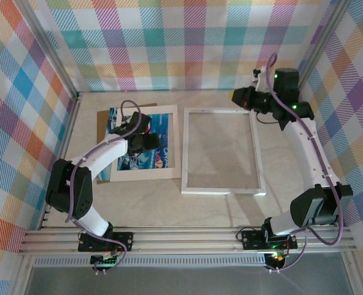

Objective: Put the photo into the frame

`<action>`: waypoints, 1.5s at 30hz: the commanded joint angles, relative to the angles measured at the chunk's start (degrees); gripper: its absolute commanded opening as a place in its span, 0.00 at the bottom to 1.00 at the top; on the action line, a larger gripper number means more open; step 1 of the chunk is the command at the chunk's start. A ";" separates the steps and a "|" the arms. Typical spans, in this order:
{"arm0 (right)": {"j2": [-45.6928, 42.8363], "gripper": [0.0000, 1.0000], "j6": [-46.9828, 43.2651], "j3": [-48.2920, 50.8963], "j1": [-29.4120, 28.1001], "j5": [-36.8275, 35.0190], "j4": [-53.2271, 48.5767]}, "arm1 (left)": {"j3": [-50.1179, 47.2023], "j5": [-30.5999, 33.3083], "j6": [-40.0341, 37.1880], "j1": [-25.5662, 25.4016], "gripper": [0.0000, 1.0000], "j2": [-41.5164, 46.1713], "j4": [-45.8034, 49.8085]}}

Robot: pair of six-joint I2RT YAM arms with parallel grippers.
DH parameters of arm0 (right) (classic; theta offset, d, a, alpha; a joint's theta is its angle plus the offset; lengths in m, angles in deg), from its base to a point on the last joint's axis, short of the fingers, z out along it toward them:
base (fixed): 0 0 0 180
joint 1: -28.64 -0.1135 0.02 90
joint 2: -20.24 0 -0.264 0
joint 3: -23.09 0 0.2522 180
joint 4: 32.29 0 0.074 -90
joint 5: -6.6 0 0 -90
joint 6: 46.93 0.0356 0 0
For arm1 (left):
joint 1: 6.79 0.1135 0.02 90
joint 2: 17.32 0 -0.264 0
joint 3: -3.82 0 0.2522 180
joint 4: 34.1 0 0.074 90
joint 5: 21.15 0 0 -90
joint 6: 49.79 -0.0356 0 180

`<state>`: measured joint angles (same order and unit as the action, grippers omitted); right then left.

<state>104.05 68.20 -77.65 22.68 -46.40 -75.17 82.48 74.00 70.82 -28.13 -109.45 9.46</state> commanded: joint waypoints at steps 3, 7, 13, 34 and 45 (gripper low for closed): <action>-2.15 0.00 2.29 11.54 0.58 4.39 4.06 | -3.52 -2.88 0.09 3.21 0.87 2.03 -2.91; -2.17 0.00 2.65 17.68 1.59 4.58 4.30 | -3.65 -4.40 0.15 3.41 0.87 1.31 -3.84; -0.51 0.00 0.37 20.60 5.42 5.41 -1.07 | -4.43 -6.63 0.76 3.40 0.88 0.67 -5.75; 3.33 0.00 -14.39 27.35 6.12 -9.44 -0.31 | -4.37 -13.87 1.34 2.11 1.00 -1.62 -9.78; -1.96 0.00 -15.97 31.69 5.96 0.45 7.98 | -3.16 -14.02 1.03 1.30 1.00 -3.69 -9.85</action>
<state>106.04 53.68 -46.90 28.95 -52.55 -71.09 77.61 60.32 72.33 -26.38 -112.89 0.19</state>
